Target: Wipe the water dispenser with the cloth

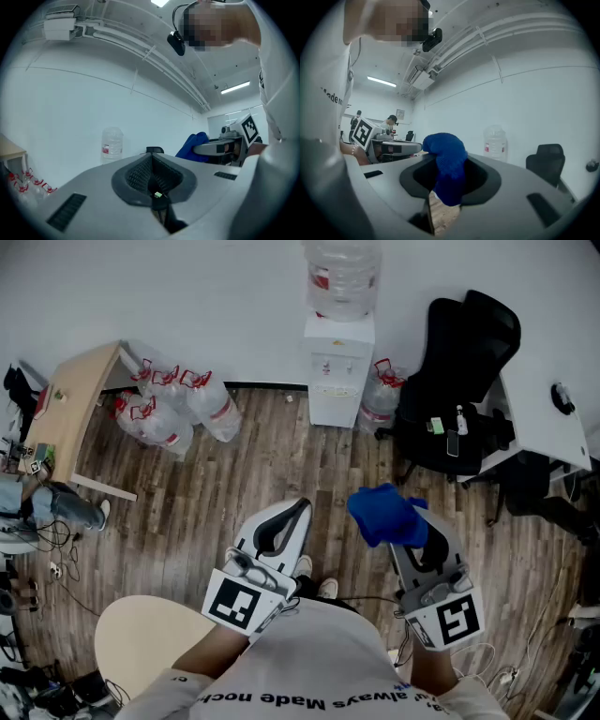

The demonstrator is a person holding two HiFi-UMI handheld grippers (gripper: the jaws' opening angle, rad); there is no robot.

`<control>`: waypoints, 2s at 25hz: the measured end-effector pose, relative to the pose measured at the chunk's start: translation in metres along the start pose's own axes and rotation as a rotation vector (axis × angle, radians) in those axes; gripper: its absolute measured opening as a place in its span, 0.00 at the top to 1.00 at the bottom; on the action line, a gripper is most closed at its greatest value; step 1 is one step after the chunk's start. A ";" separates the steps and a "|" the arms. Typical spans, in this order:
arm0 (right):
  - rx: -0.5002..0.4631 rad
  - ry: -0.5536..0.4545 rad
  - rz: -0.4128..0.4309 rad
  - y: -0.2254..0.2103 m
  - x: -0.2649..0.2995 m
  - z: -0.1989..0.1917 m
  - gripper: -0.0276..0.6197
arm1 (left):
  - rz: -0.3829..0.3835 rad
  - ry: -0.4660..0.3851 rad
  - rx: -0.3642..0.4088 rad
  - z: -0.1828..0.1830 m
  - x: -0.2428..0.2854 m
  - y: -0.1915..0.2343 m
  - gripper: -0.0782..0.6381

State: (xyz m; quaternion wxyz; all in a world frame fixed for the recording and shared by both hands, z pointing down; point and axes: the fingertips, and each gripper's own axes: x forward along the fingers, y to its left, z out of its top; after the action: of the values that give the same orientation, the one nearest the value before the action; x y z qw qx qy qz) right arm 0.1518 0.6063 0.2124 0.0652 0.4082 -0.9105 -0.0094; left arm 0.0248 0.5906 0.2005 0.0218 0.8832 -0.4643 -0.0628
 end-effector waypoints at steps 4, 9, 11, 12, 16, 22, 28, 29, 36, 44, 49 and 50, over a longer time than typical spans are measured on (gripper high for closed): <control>0.039 -0.028 0.009 0.001 0.014 0.003 0.76 | -0.010 0.003 0.003 -0.001 0.000 0.011 0.86; 0.014 -0.011 0.015 0.009 0.041 0.008 0.76 | -0.006 -0.006 -0.016 0.001 -0.002 0.038 0.86; 0.015 -0.005 0.022 0.013 0.054 0.008 0.76 | -0.006 -0.008 -0.019 0.001 -0.004 0.050 0.86; 0.017 -0.003 0.024 0.015 0.060 0.008 0.76 | -0.006 -0.007 -0.021 0.000 -0.005 0.056 0.86; 0.015 -0.002 0.021 0.024 0.086 0.008 0.76 | -0.011 -0.003 -0.032 -0.005 -0.008 0.082 0.86; 0.017 0.007 0.007 0.030 0.108 0.007 0.76 | -0.023 -0.001 -0.034 -0.005 -0.007 0.105 0.86; 0.025 0.011 -0.007 0.020 0.122 0.003 0.76 | -0.039 -0.002 -0.038 -0.008 0.005 0.115 0.86; 0.027 0.011 -0.008 0.017 0.125 0.002 0.76 | -0.040 -0.002 -0.039 -0.008 0.009 0.117 0.86; 0.039 0.008 -0.009 -0.015 0.145 -0.004 0.76 | -0.033 0.001 -0.038 -0.013 0.044 0.130 0.86; 0.059 0.011 -0.008 -0.068 0.173 -0.006 0.76 | -0.031 0.014 -0.044 -0.017 0.101 0.144 0.86; 0.066 0.011 -0.007 -0.103 0.188 -0.007 0.76 | -0.019 0.018 -0.044 -0.018 0.138 0.154 0.86; 0.068 0.010 -0.007 -0.110 0.191 -0.007 0.76 | -0.017 0.019 -0.044 -0.019 0.144 0.155 0.86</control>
State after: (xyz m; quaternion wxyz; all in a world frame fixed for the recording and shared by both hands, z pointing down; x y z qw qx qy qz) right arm 0.1085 0.3915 0.2332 0.0557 0.4132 -0.9087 0.0234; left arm -0.0184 0.3834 0.2208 0.0452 0.8870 -0.4550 -0.0648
